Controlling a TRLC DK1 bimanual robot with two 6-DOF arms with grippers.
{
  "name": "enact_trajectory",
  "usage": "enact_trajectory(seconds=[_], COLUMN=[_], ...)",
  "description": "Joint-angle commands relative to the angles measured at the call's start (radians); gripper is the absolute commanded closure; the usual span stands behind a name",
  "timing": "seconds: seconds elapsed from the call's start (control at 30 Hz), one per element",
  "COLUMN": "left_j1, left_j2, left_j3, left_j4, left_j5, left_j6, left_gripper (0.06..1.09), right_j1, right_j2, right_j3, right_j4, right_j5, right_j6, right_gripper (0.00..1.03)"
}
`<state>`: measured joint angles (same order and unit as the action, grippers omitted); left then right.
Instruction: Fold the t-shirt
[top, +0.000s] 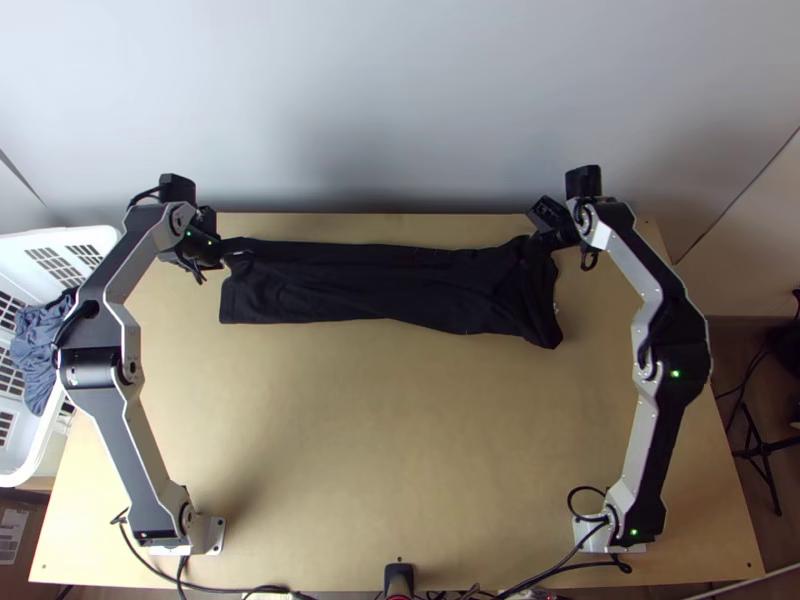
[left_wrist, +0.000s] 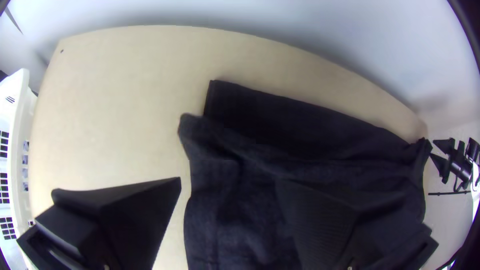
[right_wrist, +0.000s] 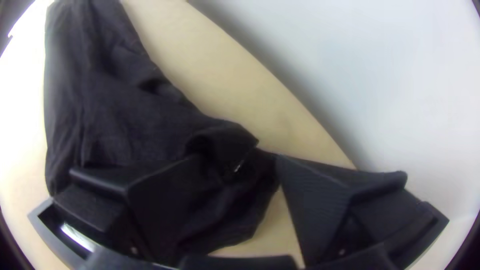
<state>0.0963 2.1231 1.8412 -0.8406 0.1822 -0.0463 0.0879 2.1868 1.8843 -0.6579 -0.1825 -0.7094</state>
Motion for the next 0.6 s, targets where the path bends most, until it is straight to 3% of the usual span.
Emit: enact_trajectory(seconds=[0.0, 0.27, 0.33, 0.57], left_j1=[0.014, 0.071, 0.083, 0.137], left_j2=[-0.078, -0.175, -0.21, -0.226], left_j3=[-0.017, -0.166, -0.254, -0.379], left_j4=[-0.031, -0.02, 0.048, 0.199], left_j5=[-0.001, 0.025, 0.049, 0.227], left_j6=[0.002, 0.029, 0.033, -0.05], left_gripper=[0.11, 0.11, 0.11, 0.11], right_j1=[0.016, 0.062, 0.075, 0.136], right_j2=[-0.185, -0.558, -0.637, -0.812], right_j3=[-0.12, -0.347, -0.37, -0.379], right_j4=[0.012, 0.015, 0.017, -0.014], right_j5=[-0.003, -0.018, -0.025, -0.028], right_j6=[0.037, 0.113, 0.157, 0.182], right_gripper=[0.06, 0.03, 0.03, 0.03])
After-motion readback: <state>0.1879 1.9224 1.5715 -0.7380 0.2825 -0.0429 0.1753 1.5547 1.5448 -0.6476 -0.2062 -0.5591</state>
